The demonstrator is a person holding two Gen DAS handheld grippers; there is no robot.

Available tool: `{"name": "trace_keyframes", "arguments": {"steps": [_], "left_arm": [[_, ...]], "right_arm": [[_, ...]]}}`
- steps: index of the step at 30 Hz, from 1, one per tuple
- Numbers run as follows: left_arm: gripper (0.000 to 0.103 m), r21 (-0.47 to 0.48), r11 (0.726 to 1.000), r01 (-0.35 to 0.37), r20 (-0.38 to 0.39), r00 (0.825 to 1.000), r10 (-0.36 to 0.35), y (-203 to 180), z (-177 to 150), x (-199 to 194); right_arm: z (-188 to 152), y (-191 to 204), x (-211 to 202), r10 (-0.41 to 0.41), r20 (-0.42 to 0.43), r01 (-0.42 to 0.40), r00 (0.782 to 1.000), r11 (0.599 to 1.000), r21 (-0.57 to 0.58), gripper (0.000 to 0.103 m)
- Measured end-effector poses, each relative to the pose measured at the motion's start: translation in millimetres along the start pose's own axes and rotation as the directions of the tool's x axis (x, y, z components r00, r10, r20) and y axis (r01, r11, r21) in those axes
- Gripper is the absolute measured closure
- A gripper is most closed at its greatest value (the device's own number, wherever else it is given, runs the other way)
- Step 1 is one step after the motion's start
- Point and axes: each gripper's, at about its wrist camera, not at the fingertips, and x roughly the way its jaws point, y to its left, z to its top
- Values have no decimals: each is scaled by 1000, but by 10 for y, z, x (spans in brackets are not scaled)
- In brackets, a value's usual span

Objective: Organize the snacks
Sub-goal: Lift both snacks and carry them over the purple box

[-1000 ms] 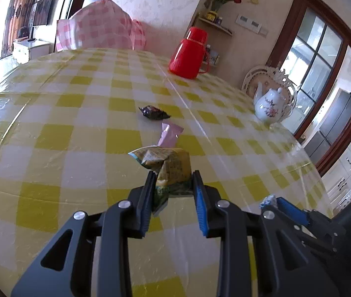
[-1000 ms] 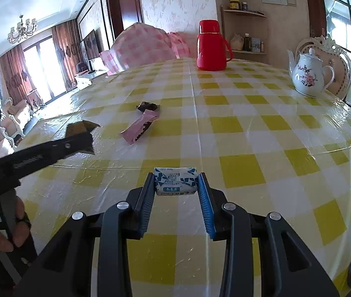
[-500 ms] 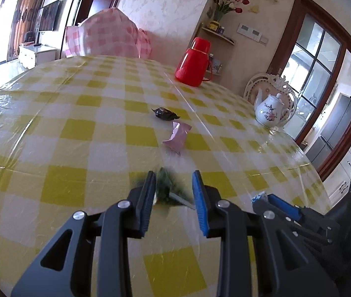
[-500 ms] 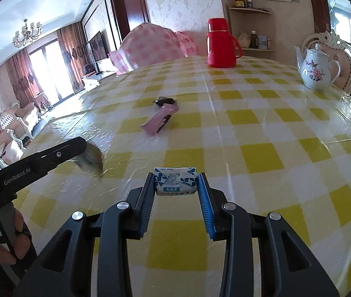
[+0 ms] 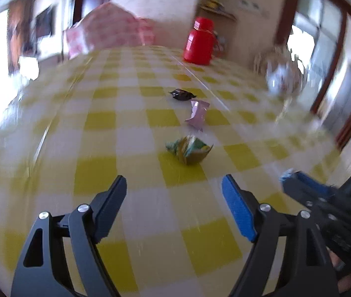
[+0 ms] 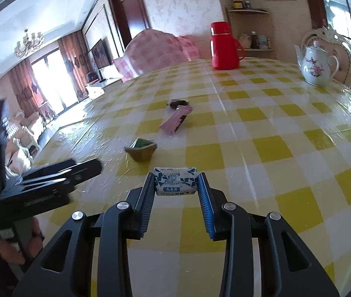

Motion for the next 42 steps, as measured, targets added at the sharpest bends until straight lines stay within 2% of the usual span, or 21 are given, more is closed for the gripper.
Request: {"name": "trace_keyframes", "arguments": {"steps": [4, 8, 13, 17, 19, 20, 21, 22, 25, 28, 33, 42], "left_arm": [[24, 112, 993, -26, -70, 997, 34, -171, 213, 319], [24, 197, 977, -86, -75, 992, 102, -273, 220, 529], [24, 186, 982, -34, -100, 994, 54, -227, 257, 699], [24, 208, 978, -20, -115, 992, 45, -224, 339, 812], [35, 220, 975, -4, -136, 990, 34, -252, 372, 888], [52, 223, 975, -3, -153, 988, 38, -262, 377, 942], [60, 223, 975, -11, -163, 985, 48, -269, 378, 979], [60, 229, 973, -17, -160, 986, 55, -280, 366, 999], [68, 253, 967, -8, -149, 988, 48, -304, 328, 936], [68, 213, 976, 33, -144, 990, -2, -245, 271, 831], [68, 161, 986, 44, -88, 996, -31, -176, 95, 516], [68, 118, 993, 18, -9, 1000, -17, 47, -235, -132]], "right_arm": [[-2, -116, 9, -3, -3, 3, 1000, 999, 35, 68], [-2, -157, 17, -1, -4, 1, 1000, 999, 42, 68], [2, -136, -19, 18, 12, -18, 1000, 999, 26, 67], [1, -108, -35, 34, 19, -35, 999, 999, 15, 67], [-1, -98, -46, 35, 20, -36, 999, 999, 11, 67], [0, -90, -45, 35, 21, -35, 999, 999, 9, 67], [-3, -83, -44, 32, 21, -32, 999, 999, 7, 67], [-8, -79, -42, 20, 23, -20, 1000, 1000, 6, 67], [-19, -93, -35, -4, 20, 4, 1000, 1000, 10, 68], [-21, -95, -27, -11, 20, 11, 1000, 1000, 12, 68], [-24, -82, -32, 7, 20, -8, 1000, 1000, 18, 68], [-139, 213, -200, 59, 25, -59, 998, 998, 0, 68]]}}
